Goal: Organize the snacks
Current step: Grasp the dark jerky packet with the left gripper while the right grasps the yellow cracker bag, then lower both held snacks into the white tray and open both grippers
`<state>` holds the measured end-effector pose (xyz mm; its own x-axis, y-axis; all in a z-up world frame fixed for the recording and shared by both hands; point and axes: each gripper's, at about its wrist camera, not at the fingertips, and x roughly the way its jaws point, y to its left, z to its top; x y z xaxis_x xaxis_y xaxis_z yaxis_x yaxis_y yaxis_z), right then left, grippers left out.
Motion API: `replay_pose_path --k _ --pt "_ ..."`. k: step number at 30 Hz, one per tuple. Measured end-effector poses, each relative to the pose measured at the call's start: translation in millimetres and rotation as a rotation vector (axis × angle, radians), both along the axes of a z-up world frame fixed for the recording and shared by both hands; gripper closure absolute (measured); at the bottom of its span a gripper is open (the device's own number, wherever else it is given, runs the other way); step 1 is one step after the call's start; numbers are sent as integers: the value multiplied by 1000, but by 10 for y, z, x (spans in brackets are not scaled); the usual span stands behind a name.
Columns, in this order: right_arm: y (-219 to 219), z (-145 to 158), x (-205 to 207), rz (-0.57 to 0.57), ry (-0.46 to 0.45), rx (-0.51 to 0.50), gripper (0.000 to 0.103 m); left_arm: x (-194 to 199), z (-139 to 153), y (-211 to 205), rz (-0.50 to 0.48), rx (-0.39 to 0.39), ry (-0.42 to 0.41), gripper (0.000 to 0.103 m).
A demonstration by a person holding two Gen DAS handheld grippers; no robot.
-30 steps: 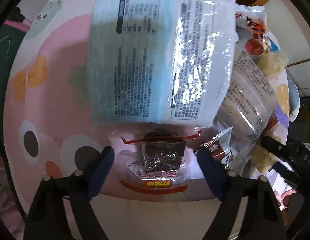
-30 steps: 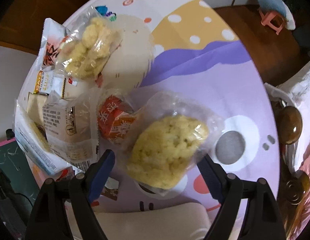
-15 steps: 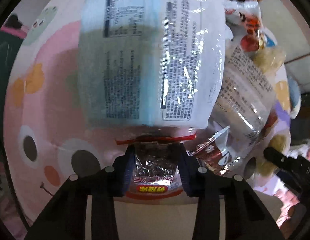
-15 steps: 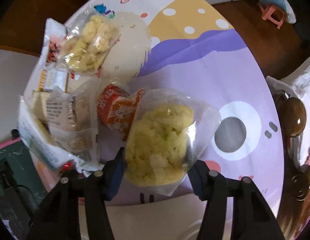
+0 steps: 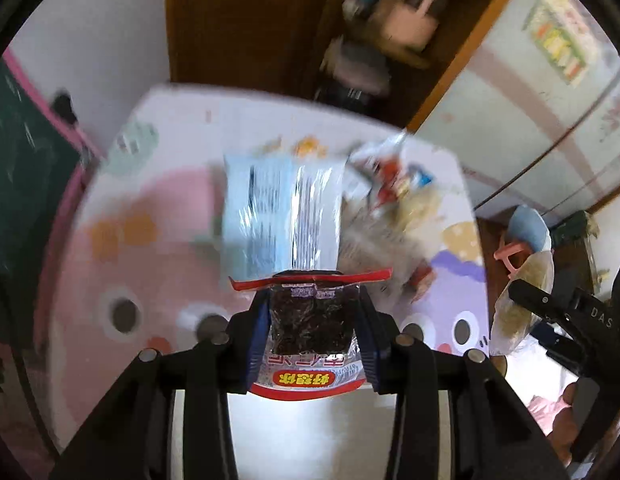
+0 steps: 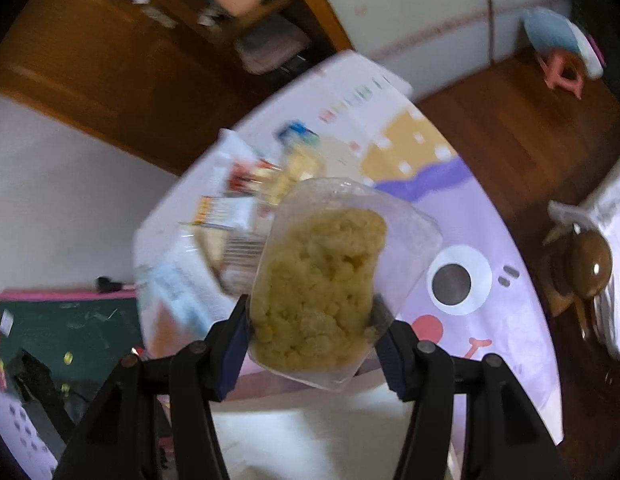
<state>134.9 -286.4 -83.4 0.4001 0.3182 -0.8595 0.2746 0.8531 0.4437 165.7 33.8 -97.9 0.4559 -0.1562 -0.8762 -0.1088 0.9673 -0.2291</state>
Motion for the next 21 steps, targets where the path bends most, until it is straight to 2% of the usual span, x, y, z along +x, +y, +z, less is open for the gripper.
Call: replay_pose_path --k 2,4,6,9,12,17,21 --pt "206 102 75 35 -46 -8 46 -85 334 -23 -14 18 -54 64" --pt "329 302 -85 87 -87 -31 46 -242 574 17 -27 26 -87 64" --pt "508 418 -219 143 -120 -71 46 -412 745 12 -42 47 -96 64" --pt "677 554 -590 233 -149 -144 46 -692 813 -36 -64 97 -82 64" --pt "820 513 -881 309 -134 -201 45 -937 667 -109 -84 125 -52 64" --pt "995 210 -1239 388 -62 -283 45 -1218 277 -260 -103 131 31 64" --pt "1110 -34 -1423 431 1 -335 45 -1398 48 -325 -120 177 67 64"
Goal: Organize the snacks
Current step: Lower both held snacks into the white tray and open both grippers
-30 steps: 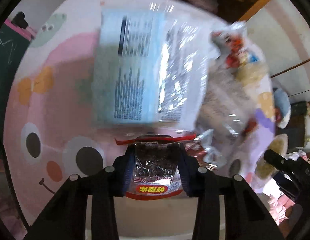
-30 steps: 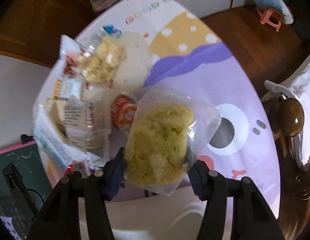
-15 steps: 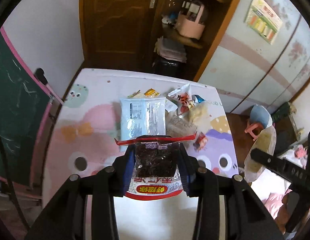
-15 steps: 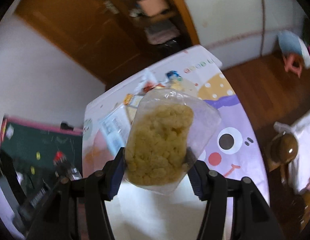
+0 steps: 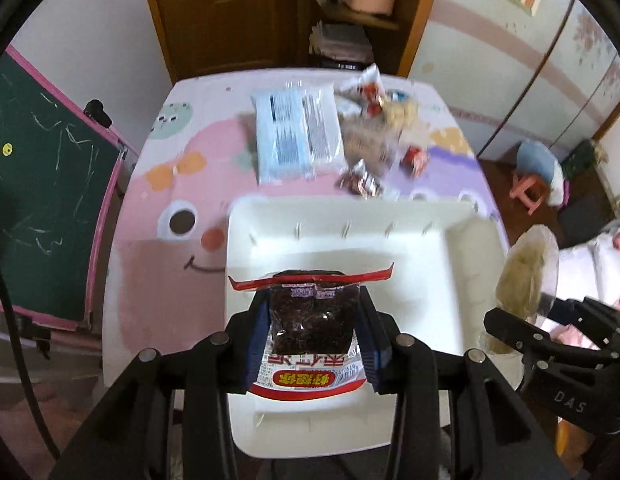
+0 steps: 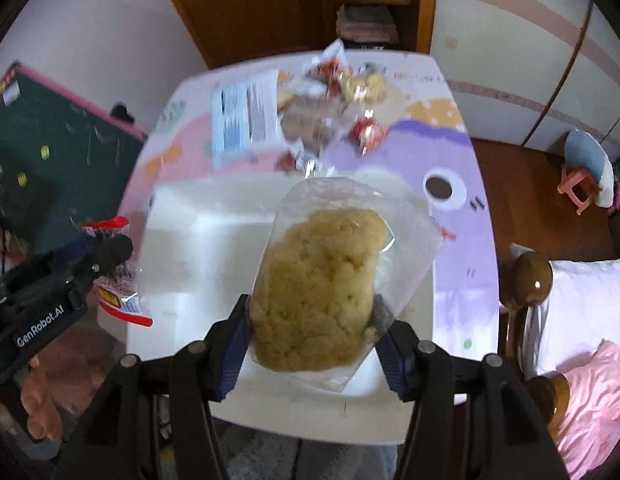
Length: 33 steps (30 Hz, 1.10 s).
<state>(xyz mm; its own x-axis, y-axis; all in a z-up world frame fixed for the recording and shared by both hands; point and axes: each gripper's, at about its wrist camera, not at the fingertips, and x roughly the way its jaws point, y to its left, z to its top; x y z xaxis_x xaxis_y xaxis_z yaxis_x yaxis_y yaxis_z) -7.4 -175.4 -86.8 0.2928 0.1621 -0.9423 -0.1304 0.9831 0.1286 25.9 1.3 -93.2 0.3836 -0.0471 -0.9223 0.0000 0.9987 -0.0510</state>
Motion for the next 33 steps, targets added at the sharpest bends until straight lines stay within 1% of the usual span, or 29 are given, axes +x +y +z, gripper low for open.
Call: replay_pose_path --k 3,4,5,7,10,12,15,18,20,21,26,30,32,33 --pt "11 -93 -91 -6 35 4 44 -108 -84 -4 -3 5 20 60" --pt "0 -116 -117 -15 42 9 41 -147 -90 3 -2 4 21 51" --pt "-11 -115 -143 -24 40 15 39 -180 -82 9 0 9 16 34" --pt "-29 -68 -214 -36 13 31 28 -246 -16 30 17 31 -19 19" --pt "-22 54 -313 -37 -50 34 23 -320 92 51 22 38 -62 18" --pt "-14 142 -378 -43 -105 24 23 -356 137 64 22 33 -74 17" --pt "0 255 -454 -32 -177 11 22 -432 218 79 25 40 -123 18" --pt "7 323 -497 -16 -207 1 22 -533 334 53 16 87 -204 18" --pt "-6 367 -526 -13 -222 17 22 -578 393 29 -3 109 -231 18" --pt "-14 386 -536 -14 -227 24 22 -599 422 18 -13 107 -238 18" --pt "-44 467 -594 -23 -253 43 22 -647 496 56 12 39 -240 18" --pt "-38 522 -646 -16 -268 51 22 -646 517 79 17 25 -218 18" --pt "-42 545 -655 -11 -264 60 22 -627 526 71 1 27 -190 18" --pt "-43 549 -658 -11 -264 61 22 -607 533 74 -7 14 -175 17"
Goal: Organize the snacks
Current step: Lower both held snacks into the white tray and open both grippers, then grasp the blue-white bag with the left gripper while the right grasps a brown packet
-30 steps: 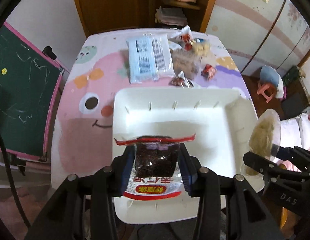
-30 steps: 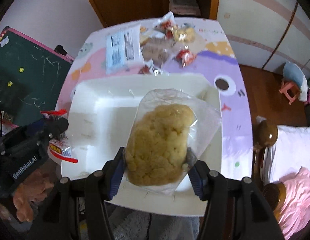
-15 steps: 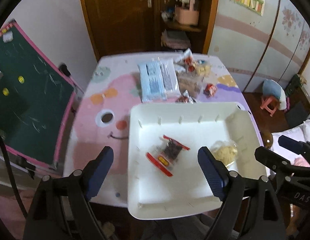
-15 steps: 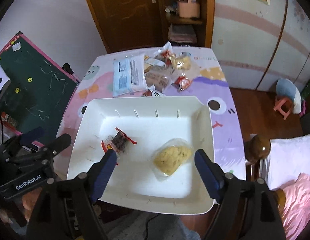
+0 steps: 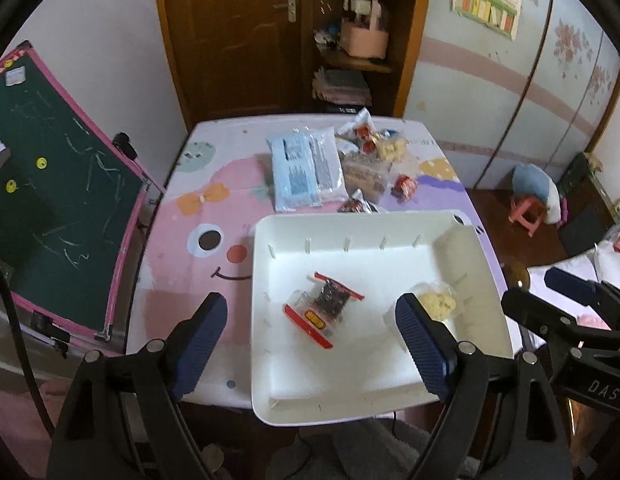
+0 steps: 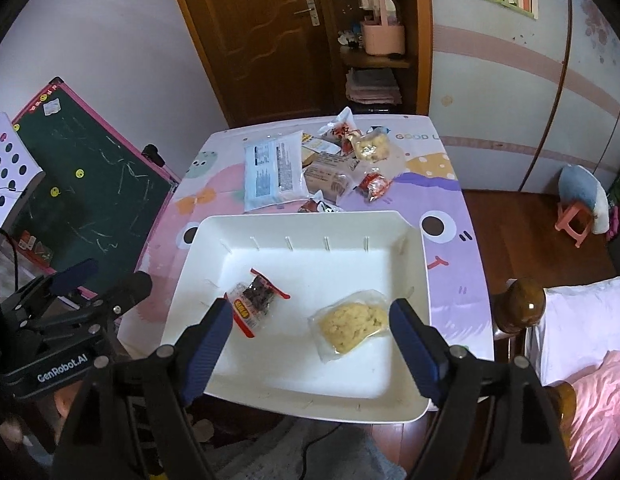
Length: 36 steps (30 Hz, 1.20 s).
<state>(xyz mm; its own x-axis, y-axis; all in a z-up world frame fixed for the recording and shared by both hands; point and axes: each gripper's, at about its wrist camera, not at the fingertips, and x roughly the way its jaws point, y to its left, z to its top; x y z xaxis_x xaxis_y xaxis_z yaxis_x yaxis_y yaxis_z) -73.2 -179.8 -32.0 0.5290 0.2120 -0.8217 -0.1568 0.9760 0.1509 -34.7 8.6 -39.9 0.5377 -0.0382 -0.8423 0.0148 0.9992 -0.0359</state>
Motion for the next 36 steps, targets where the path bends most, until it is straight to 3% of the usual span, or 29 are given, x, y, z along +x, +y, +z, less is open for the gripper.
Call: replay_pose_path --k 5,15,19,25,31,36 --pt "-4 41 37 1 2 -11 22 38 72 37 9 -15 -5 17" --pt "-11 258 314 -10 -19 -26 22 354 283 52 -16 80 -26 17" --pt "25 333 579 35 -14 -30 22 594 355 113 -34 99 -18 17" --pt "90 376 1147 74 -5 -92 22 1167 408 308 -38 67 13 14" --pt "207 143 1848 116 61 -115 22 1914 299 410 -80 13 44 13" --pt "362 -322 2326 154 155 -136 22 2510 -124 356 -133 -12 118 13"
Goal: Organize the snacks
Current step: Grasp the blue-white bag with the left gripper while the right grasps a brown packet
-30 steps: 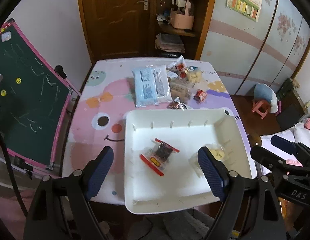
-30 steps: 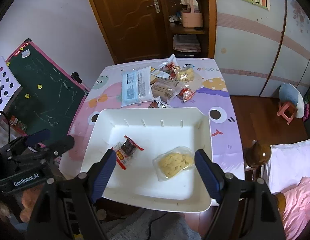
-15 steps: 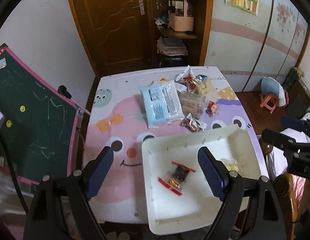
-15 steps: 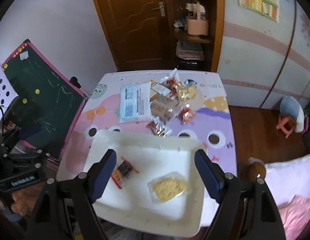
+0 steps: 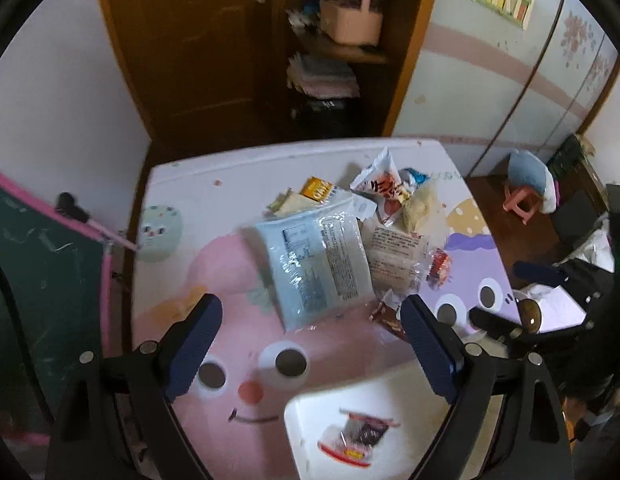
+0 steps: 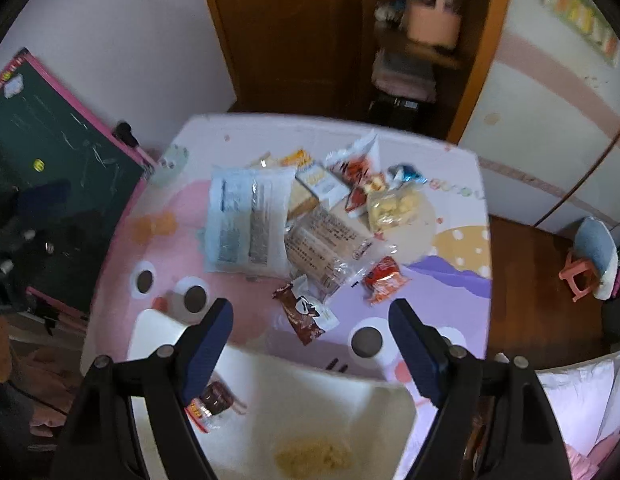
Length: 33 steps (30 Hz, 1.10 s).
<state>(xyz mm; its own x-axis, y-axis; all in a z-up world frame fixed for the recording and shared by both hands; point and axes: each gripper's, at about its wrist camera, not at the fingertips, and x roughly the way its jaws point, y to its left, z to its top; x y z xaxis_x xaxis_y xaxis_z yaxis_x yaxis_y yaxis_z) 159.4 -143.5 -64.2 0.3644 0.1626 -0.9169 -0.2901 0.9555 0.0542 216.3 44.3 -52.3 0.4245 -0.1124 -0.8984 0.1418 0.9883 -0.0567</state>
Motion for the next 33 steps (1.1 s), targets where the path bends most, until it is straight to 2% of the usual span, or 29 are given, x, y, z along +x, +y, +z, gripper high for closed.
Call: replay_pose_path --k 7,12,15,17,20,21,25,30,31,33 --pt "242 -805 292 49 134 -16 29 550 -809 -76 -12 -11 119 13" --pt "359 -1201 387 57 216 -8 30 750 -1177 -52 0 -59 180 13" --pt "433 -1384 439 74 251 -33 32 822 -1293 -61 2 -51 188 13" --pt "469 -1518 468 78 295 -45 36 856 -1337 -60 8 -45 194 13" --pt "458 -1677 491 55 350 -37 50 900 -1410 -54 11 -64 205 13" --pt "445 -1724 488 51 362 -44 58 911 -1440 -56 9 -80 215 13" --pt "367 -1714 445 49 359 -6 68 954 -1578 -88 7 -85 245 13" --pt "196 -1646 345 20 375 69 74 976 -1645 -20 23 -93 242 13" --pt "176 -1619 330 18 374 85 84 980 -1653 9 24 -94 238 13" --pt "136 -1520 287 16 371 138 92 995 -1676 67 26 -96 237 13"
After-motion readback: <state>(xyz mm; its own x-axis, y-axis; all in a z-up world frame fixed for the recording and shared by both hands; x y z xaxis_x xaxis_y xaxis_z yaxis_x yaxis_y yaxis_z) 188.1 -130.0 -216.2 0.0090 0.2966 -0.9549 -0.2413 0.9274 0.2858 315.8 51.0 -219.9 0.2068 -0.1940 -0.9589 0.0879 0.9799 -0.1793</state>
